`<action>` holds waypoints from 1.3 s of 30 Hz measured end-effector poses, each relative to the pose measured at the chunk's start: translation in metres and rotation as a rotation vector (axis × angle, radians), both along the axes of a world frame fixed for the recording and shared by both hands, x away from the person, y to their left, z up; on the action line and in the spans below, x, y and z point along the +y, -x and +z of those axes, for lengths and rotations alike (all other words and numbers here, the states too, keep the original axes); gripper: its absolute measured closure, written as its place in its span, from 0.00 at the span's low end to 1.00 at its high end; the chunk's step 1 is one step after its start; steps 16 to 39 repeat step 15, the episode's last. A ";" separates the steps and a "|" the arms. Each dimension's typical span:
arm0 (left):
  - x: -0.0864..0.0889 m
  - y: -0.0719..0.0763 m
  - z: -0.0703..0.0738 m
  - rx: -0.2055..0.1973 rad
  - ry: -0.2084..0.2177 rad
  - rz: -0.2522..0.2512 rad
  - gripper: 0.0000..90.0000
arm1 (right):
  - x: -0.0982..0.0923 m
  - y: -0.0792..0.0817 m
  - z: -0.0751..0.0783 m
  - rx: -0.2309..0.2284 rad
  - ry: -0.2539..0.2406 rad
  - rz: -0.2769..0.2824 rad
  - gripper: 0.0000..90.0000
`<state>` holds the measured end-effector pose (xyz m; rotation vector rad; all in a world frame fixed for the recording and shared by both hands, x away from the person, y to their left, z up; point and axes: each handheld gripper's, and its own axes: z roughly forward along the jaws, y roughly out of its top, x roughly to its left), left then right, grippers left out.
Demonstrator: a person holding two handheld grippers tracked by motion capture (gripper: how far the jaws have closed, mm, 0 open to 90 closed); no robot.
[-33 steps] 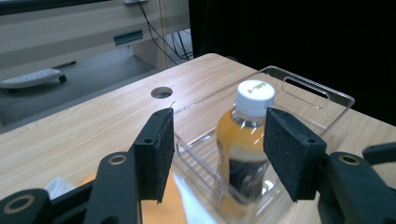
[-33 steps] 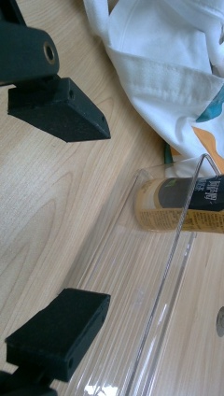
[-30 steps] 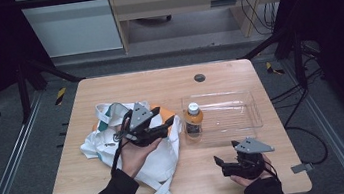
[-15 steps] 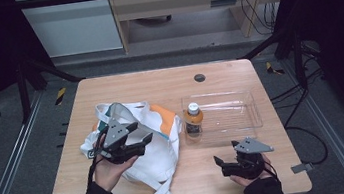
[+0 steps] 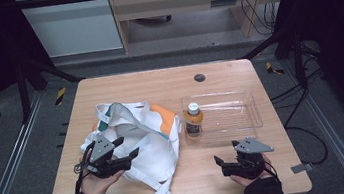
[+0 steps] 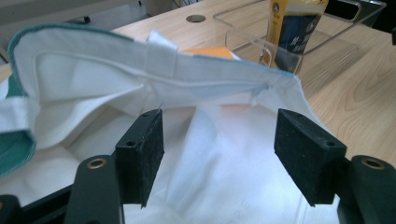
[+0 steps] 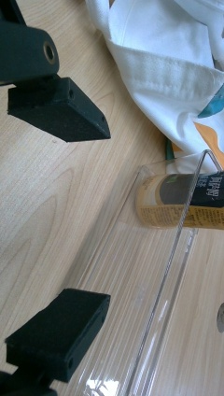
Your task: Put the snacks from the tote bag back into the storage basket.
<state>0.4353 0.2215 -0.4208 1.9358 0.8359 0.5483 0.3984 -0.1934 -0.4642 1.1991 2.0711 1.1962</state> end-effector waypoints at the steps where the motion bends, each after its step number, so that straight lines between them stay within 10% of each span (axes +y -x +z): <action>1: 0.002 0.001 -0.002 0.004 0.000 0.003 0.36 | 0.000 0.000 0.000 0.000 0.000 0.001 0.20; 14: 0.028 0.011 -0.025 0.040 -0.013 0.052 0.30 | 0.001 0.001 0.001 -0.001 0.009 0.004 0.19; 39: 0.028 0.011 -0.025 0.040 -0.013 0.052 0.29 | 0.001 0.001 0.001 -0.001 0.009 0.004 0.19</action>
